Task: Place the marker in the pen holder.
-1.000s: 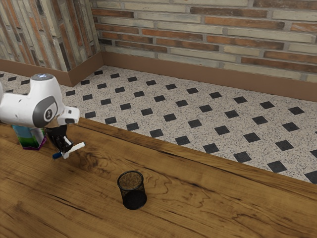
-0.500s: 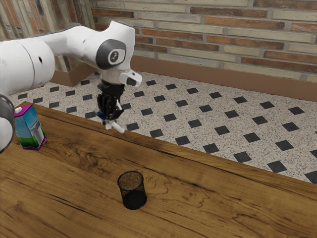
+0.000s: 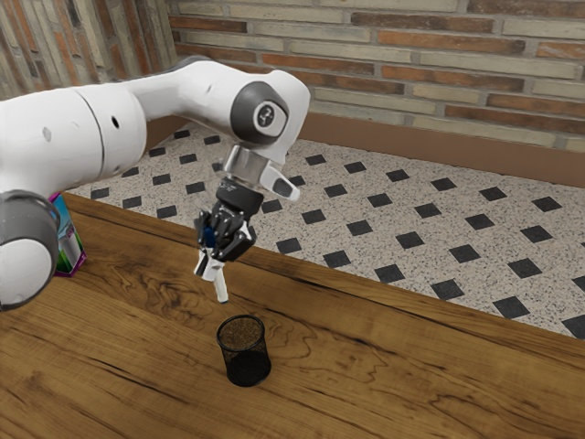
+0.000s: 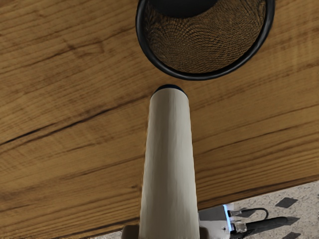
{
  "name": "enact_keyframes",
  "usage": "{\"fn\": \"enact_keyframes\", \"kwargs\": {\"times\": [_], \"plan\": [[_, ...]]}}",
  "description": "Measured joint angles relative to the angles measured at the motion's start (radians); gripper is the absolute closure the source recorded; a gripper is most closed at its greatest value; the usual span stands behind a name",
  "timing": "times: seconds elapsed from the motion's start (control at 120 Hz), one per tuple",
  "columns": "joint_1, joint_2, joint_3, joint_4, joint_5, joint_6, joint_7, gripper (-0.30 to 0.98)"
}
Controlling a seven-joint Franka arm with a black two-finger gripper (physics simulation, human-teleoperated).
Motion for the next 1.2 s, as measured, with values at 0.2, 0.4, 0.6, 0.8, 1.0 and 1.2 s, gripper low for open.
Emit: {"fn": "enact_keyframes", "kwargs": {"times": [0.2,0.4,0.6,0.8,1.0,1.2], "plan": [[-0.01,0.055,-0.006,0.02,-0.017,-0.02,-0.028,0.76],[-0.012,0.095,-0.028,0.021,-0.021,0.001,-0.052,0.76],[-0.013,0.103,-0.031,0.016,-0.029,0.021,-0.069,0.74],[-0.023,0.048,-0.027,-0.057,-0.034,0.028,-0.086,0.73],[-0.035,0.009,-0.023,-0.129,-0.041,0.031,-0.099,0.73],[-0.033,0.034,-0.023,-0.144,-0.045,0.053,-0.108,0.73]]}}
